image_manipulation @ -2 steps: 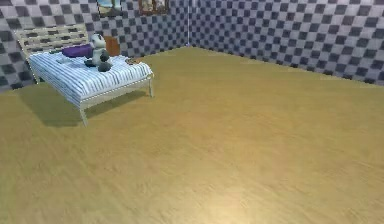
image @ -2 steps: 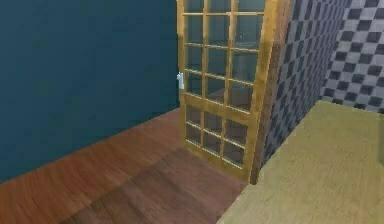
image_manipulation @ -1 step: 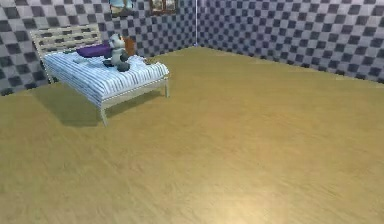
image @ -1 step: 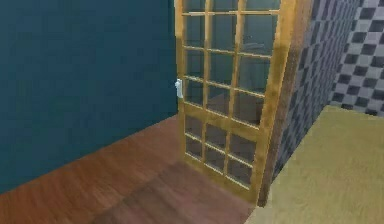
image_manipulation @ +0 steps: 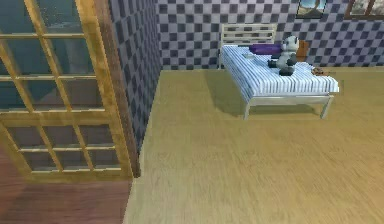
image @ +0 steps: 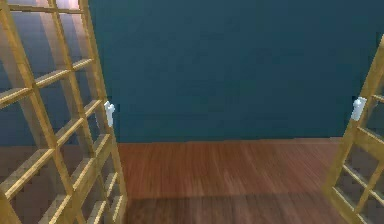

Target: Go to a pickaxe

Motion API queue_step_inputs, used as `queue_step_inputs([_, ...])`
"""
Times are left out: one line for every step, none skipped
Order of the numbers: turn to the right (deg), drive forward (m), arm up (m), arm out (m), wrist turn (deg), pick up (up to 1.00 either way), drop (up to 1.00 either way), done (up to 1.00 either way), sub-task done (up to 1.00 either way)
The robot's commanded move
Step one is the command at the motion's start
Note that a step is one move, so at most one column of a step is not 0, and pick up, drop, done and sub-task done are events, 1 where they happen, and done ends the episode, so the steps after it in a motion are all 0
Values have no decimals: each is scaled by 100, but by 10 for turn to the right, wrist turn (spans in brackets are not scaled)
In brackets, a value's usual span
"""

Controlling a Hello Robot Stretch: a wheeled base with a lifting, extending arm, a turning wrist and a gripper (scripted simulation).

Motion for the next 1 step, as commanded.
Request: queue_step_inputs([-60,0,0,0,0,0,0,0,0])
